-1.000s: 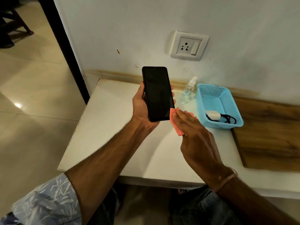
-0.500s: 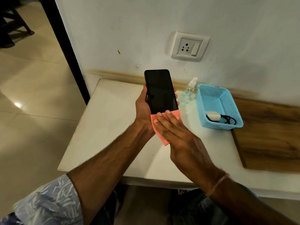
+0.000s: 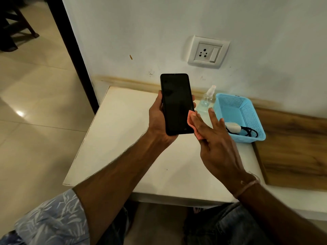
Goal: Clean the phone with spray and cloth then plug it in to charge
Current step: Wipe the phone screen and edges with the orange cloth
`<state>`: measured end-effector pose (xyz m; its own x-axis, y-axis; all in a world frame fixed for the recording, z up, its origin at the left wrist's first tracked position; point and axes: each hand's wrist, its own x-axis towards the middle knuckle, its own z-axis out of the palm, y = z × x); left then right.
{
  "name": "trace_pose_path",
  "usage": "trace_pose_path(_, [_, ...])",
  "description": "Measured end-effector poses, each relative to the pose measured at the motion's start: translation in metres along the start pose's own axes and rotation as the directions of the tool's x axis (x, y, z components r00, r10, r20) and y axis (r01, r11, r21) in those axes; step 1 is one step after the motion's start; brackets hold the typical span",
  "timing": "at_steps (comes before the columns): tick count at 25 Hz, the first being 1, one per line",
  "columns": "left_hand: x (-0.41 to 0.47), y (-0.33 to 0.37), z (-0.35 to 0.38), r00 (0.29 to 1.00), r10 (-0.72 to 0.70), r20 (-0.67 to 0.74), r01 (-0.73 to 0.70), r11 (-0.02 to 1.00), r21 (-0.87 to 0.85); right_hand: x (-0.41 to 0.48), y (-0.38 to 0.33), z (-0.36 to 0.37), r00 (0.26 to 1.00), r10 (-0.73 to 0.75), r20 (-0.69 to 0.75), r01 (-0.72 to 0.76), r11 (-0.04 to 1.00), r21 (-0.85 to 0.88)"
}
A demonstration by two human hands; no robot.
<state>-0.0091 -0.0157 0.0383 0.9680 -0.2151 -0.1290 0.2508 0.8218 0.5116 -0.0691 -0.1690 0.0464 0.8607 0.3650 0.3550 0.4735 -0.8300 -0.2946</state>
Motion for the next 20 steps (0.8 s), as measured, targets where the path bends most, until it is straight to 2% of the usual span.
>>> trace_pose_path(3, [0.001, 0.003, 0.000, 1.000, 0.000, -0.006, 0.000, 1.000, -0.005, 0.009, 0.004, 0.001, 1.000, -0.015, -0.016, 0.014, 0.998, -0.056])
trace_pose_path(6, [0.000, -0.002, -0.001, 1.000, -0.002, -0.019, 0.002, 0.999, 0.036, 0.023, 0.005, 0.000, 0.998, 0.060, -0.021, -0.061, 0.997, -0.056])
trace_pose_path(10, [0.001, -0.007, -0.003, 0.998, 0.007, -0.067, 0.000, 0.995, 0.103, 0.052, 0.009, -0.009, 0.991, 0.133, 0.004, -0.133, 0.991, -0.034])
trace_pose_path(16, [0.000, -0.009, -0.003, 0.997, -0.010, -0.074, 0.017, 0.994, 0.105, 0.093, 0.008, -0.019, 0.977, 0.213, 0.004, -0.213, 0.976, 0.040])
trace_pose_path(20, [0.000, -0.010, -0.003, 0.998, -0.006, -0.063, 0.010, 0.998, 0.067, 0.108, 0.004, -0.026, 0.978, 0.208, -0.017, -0.207, 0.976, 0.071])
